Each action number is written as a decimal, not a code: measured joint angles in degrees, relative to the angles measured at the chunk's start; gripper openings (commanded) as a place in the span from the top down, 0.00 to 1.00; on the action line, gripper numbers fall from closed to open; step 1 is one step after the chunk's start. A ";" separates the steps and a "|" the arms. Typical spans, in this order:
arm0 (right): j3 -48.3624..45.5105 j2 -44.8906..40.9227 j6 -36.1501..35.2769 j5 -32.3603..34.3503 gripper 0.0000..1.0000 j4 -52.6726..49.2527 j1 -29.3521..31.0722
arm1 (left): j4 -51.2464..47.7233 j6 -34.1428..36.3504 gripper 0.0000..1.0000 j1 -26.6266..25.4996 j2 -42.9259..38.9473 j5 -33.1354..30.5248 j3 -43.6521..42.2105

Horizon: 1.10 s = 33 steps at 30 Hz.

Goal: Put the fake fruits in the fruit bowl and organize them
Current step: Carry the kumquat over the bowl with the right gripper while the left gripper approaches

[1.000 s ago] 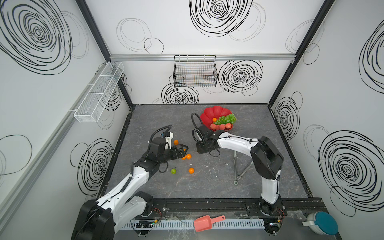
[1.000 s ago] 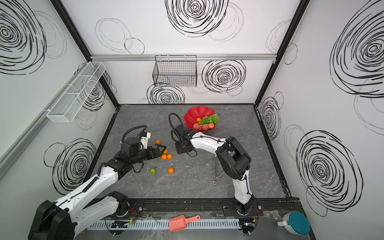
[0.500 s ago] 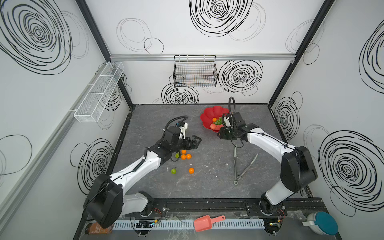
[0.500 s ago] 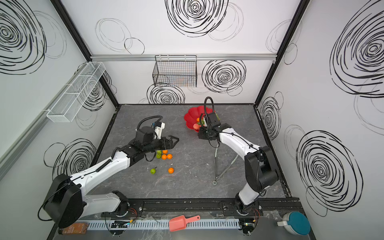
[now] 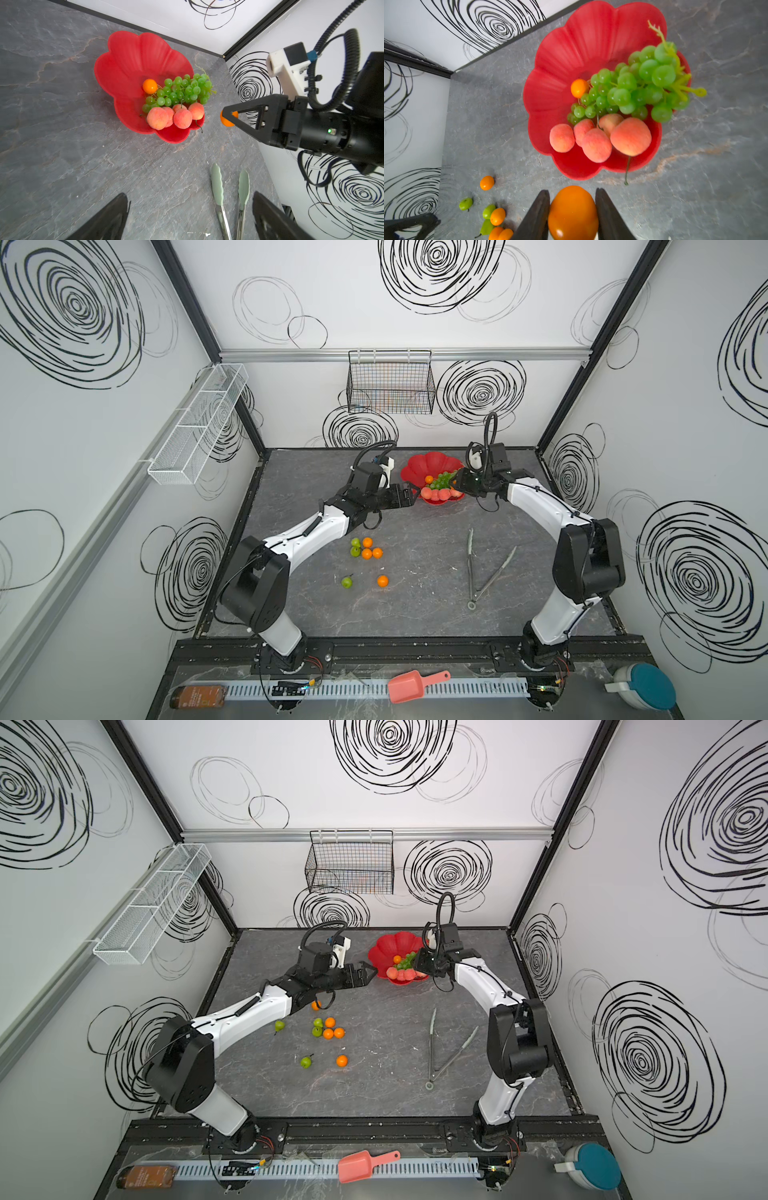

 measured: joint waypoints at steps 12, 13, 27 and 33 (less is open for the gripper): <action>16.09 16.83 2.99 -0.33 0.65 1.64 0.02 | 4.57 -3.30 0.04 4.04 7.82 3.06 5.57; 17.88 18.47 3.04 -0.33 0.65 1.33 0.09 | 4.96 -3.61 0.04 4.55 7.85 3.67 5.51; 45.03 38.45 -1.64 0.15 0.62 -5.92 0.24 | 7.08 -6.60 0.04 8.59 9.40 8.35 5.51; 46.49 40.61 -2.97 0.17 0.61 -6.75 0.24 | 7.19 -7.08 0.04 9.03 9.42 9.11 5.51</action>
